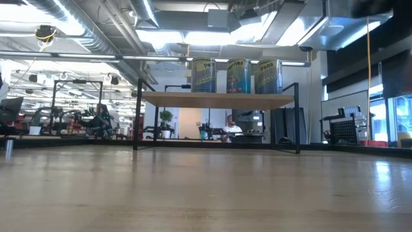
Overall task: Pick and place cans onto a shelf
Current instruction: Put the canned pineapple on the shelf
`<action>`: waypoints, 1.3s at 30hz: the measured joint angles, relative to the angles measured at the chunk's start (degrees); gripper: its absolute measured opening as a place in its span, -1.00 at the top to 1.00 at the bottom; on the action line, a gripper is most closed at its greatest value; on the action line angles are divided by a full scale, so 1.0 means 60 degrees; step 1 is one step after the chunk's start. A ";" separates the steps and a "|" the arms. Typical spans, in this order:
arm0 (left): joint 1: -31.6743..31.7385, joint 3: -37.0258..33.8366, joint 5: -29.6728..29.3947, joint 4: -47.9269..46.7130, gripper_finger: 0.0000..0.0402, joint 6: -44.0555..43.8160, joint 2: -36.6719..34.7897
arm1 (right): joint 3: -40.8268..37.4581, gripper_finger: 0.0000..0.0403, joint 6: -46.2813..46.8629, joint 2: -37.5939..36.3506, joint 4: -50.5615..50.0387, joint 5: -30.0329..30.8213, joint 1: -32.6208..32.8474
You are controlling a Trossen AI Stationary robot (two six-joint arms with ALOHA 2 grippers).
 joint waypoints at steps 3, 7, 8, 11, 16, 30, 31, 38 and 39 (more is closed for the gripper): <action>0.0000 0.0000 0.0000 -0.0011 1.00 0.0256 0.0000 | 0.0632 1.00 -0.0233 0.0007 -0.0034 0.0413 -0.0601; -0.0003 0.0015 -0.0251 0.0013 1.00 0.0271 0.0095 | 0.1230 1.00 -0.0398 0.0007 -0.0041 0.0830 -0.1378; 0.0000 0.0015 -0.0350 0.0022 1.00 0.0327 0.0124 | 0.1332 1.00 -0.0419 0.0007 -0.0052 0.0930 -0.1566; 0.0000 0.0013 -0.0521 0.0020 1.00 0.0983 0.0157 | 0.1484 1.00 -0.0611 0.0022 -0.0059 0.1185 -0.2059; 0.0000 0.0002 -0.0479 0.0026 1.00 0.2648 0.0365 | 0.1499 1.00 -0.0560 0.0155 -0.0050 0.1366 -0.2750; 0.0011 0.0000 -0.0455 -0.0264 1.00 0.3425 0.0863 | 0.1495 1.00 0.0181 0.1637 0.1921 0.0383 -0.4007; 0.0011 0.0000 -0.0455 -0.0261 1.00 0.3446 0.0856 | 0.1498 1.00 0.0137 0.1713 0.2075 0.0379 -0.4074; 0.0015 0.0000 -0.0491 -0.0262 1.00 0.3210 0.0852 | 0.1495 1.00 -0.0898 0.2277 0.2445 0.0556 -0.4476; 0.0015 0.0000 -0.0498 -0.0262 1.00 0.3179 0.0852 | 0.1496 1.00 -0.1059 0.2381 0.2445 0.0603 -0.4525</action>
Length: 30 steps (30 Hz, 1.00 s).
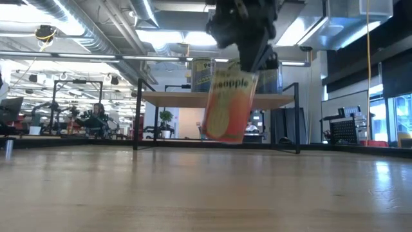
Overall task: Pick and place cans onto a shelf
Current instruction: Put the canned pineapple on the shelf
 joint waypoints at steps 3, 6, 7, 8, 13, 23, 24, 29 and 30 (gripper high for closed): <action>0.0000 0.0000 -0.0016 0.0004 1.00 -0.0254 0.0000 | -0.0001 1.00 -0.0396 0.0204 -0.0008 -0.0002 -0.0139; 0.0000 0.0000 -0.0020 0.0008 1.00 -0.0496 0.0000 | -0.0001 1.00 -0.0843 0.0325 -0.0189 -0.0025 -0.0250; 0.0000 0.0000 -0.0023 0.0011 1.00 -0.0561 0.0000 | -0.0001 1.00 -0.0955 0.0371 -0.0278 -0.0043 -0.0279; 0.0000 0.0000 -0.0023 0.0012 1.00 -0.0667 0.0000 | -0.0001 1.00 -0.1075 0.0411 -0.0347 -0.0076 -0.0315; 0.0000 0.0000 -0.0023 0.0015 1.00 -0.1063 0.0000 | -0.0001 0.96 -0.1304 0.0431 -0.0353 -0.0104 -0.0455; 0.0000 0.0000 -0.0027 0.0018 1.00 -0.1177 0.0000 | -0.0001 0.81 -0.1308 0.0428 -0.0311 -0.0097 -0.0694; 0.0000 0.0000 -0.0027 0.0018 1.00 -0.1177 0.0000 | -0.0001 0.80 -0.1326 0.0428 -0.0303 -0.0093 -0.0701; 0.0000 0.0000 -0.0030 0.0016 1.00 -0.1174 0.0000 | -0.0001 0.77 -0.1325 0.0428 -0.0296 -0.0125 -0.0694; 0.0000 0.0000 -0.0034 0.0018 1.00 -0.1174 0.0000 | 0.0002 0.77 -0.1370 0.0428 -0.0302 -0.0214 -0.0694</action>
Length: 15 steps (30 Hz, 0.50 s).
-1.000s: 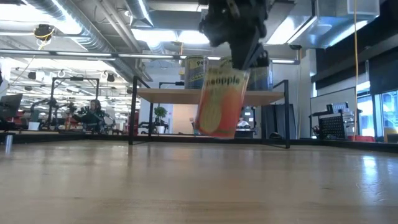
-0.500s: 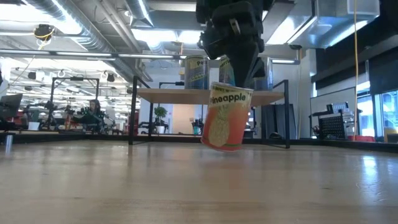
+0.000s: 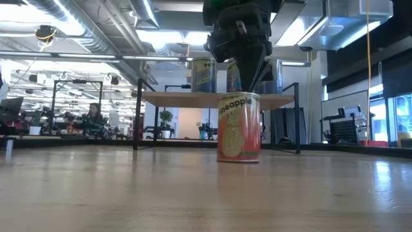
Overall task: Pick and place cans onto a shelf
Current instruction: Put the canned pineapple on the shelf
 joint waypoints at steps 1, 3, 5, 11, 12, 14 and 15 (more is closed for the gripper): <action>0.0000 0.0000 -0.0003 -0.0003 1.00 0.0003 0.0000 | 0.0041 0.77 -0.0183 0.0000 -0.0042 -0.0127 -0.0003; 0.0000 0.0000 -0.0026 -0.0003 1.00 0.0004 0.0000 | 0.0229 0.78 -0.0637 -0.0006 -0.0101 -0.0203 -0.0011; 0.0004 0.0000 -0.0029 0.0000 1.00 0.0007 0.0000 | 0.0460 0.80 -0.0941 -0.0018 -0.0146 -0.0054 -0.0007; 0.0000 0.0000 -0.0948 0.0004 1.00 -0.0090 0.0000 | 0.2071 0.87 -0.1208 -0.0018 -0.1266 0.0662 -0.0007; 0.0004 0.0000 -0.1282 0.0004 1.00 -0.0239 0.0000 | 0.2463 0.88 -0.1283 -0.0018 -0.1536 0.0776 -0.0004; 0.0004 0.0000 -0.1935 0.0004 0.99 -0.0460 0.0000 | 0.3239 0.89 -0.1465 -0.0018 -0.1837 0.0967 0.0049; 0.0004 0.0000 -0.2225 0.0004 0.97 -0.0517 0.0000 | 0.3613 0.90 -0.1494 -0.0018 -0.2014 0.1075 0.0089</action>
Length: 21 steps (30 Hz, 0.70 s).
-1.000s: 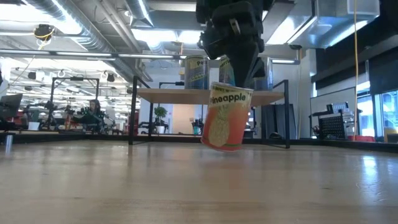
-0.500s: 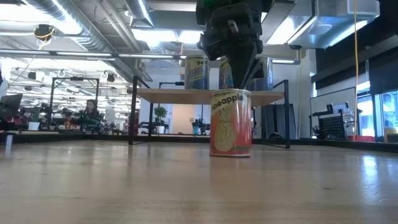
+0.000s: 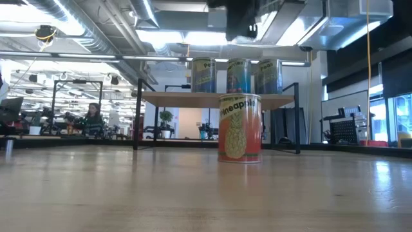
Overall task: Pick and place cans onto a shelf
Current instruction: Put the canned pineapple on the shelf
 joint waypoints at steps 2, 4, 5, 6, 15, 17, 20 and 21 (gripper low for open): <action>0.0000 0.0000 -0.0423 0.0026 0.92 0.0011 0.0000 | 0.0752 0.90 -0.0013 0.0000 -0.0366 0.0266 0.0083; 0.0000 0.0002 -0.0623 0.0190 0.86 0.0346 0.0027 | 0.1463 0.91 -0.0024 0.0000 -0.0613 0.0519 0.0177; 0.0000 0.0011 -0.0631 0.0307 0.83 0.0581 0.0069 | 0.1799 0.91 -0.0045 0.0000 -0.0780 0.0642 0.0228; 0.0000 0.0011 -0.0628 0.0454 0.80 0.0814 0.0109 | 0.2098 0.91 -0.0062 0.0000 -0.0929 0.0731 0.0281; 0.0272 0.0011 -0.0376 0.1394 0.66 0.3013 0.1334 | 0.2960 0.91 -0.0144 -0.0724 -0.1696 0.0755 0.0957; 0.0430 0.0011 0.0094 0.1710 0.67 0.3654 0.1802 | 0.2974 0.91 -0.0019 -0.0991 -0.1863 0.0791 0.1141; 0.0721 0.0007 0.1362 0.2208 0.67 0.4519 0.2536 | 0.2974 0.91 0.0011 -0.1318 -0.1923 0.0819 0.1432; 0.0800 0.0007 0.1806 0.2410 0.67 0.4783 0.2769 | 0.2974 0.91 0.0011 -0.1443 -0.1927 0.0839 0.1521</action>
